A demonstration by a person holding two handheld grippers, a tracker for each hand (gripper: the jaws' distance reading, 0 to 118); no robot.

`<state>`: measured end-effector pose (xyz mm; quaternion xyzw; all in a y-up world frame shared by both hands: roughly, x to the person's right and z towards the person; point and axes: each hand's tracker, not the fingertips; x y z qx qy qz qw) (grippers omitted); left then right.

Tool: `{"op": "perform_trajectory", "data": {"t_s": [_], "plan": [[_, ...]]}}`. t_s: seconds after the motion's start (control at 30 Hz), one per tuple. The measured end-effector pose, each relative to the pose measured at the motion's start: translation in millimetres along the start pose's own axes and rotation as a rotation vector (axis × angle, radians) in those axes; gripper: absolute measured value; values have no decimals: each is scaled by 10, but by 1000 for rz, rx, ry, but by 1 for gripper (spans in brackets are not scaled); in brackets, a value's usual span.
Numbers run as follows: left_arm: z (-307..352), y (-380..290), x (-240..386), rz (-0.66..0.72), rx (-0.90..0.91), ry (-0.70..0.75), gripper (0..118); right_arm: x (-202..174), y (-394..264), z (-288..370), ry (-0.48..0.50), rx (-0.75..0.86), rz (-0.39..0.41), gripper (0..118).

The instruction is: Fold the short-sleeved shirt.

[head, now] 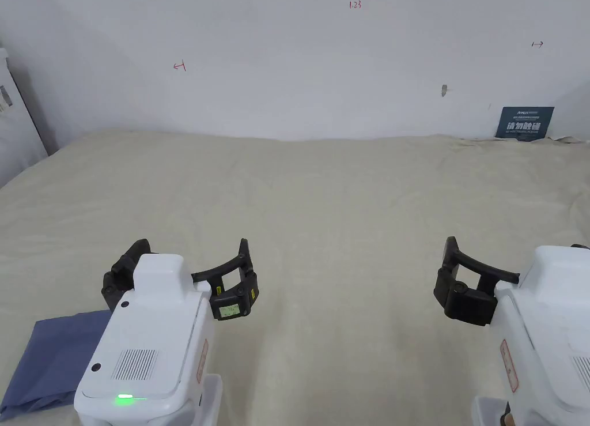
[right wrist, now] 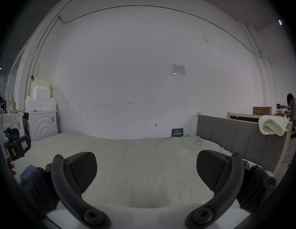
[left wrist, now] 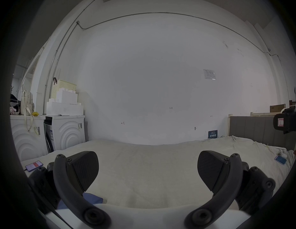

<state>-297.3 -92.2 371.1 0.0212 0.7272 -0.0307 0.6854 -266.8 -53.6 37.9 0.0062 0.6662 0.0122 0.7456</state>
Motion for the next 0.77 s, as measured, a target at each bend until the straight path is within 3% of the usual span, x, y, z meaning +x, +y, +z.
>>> {"op": "perform_trajectory", "data": {"t_s": [0.77], "plan": [[-2,-12,5,-13,-7,1,118,14,-27,-14,-4,-14,-1,118]]}}
